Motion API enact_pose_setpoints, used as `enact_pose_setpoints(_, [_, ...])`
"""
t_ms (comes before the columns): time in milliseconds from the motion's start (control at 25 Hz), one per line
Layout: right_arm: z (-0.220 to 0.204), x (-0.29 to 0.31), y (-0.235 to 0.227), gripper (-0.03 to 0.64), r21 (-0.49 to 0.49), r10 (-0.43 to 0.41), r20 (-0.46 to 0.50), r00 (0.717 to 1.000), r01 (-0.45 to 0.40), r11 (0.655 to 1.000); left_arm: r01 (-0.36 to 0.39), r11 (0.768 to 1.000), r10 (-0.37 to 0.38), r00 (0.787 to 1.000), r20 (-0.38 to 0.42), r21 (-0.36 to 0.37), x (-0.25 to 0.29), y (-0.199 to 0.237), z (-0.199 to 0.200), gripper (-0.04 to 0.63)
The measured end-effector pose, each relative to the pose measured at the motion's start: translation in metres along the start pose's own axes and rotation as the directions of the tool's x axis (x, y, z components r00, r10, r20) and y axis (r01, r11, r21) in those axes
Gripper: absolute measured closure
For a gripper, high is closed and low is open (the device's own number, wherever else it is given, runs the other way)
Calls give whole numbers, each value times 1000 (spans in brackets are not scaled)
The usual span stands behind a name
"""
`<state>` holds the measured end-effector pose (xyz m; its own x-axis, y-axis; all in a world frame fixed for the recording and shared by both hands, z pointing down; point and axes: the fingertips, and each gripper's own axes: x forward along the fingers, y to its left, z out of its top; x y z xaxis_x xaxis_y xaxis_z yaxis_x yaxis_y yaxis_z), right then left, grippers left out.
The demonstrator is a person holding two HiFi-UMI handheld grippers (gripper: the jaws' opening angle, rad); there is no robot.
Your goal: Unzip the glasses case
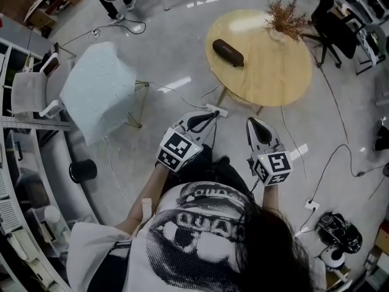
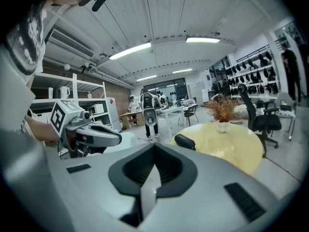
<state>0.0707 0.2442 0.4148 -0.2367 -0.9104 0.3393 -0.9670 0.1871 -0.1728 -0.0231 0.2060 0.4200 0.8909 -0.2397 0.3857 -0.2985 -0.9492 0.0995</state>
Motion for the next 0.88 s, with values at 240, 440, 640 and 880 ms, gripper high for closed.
enact_pose_setpoints(240, [-15, -27, -6, 621, 0, 13, 1, 1000, -13, 1000, 7, 1000, -7, 1000, -9, 5, 5, -45, -2, 575])
enact_pose_setpoints(440, [-22, -44, -3, 621, -27, 41, -9, 999, -42, 999, -16, 1000, 16, 1000, 7, 13, 5, -62, 2, 575])
enact_pose_setpoints(640, [-28, -55, -1, 621, -52, 55, -20, 998, -56, 997, -27, 1000, 26, 999, 35, 8, 7, -74, 6, 575])
enact_pose_setpoints(880, [-29, -64, 3, 621, -68, 68, -17, 998, -69, 995, -29, 1000, 29, 999, 39, 4, 8, -86, 2, 575])
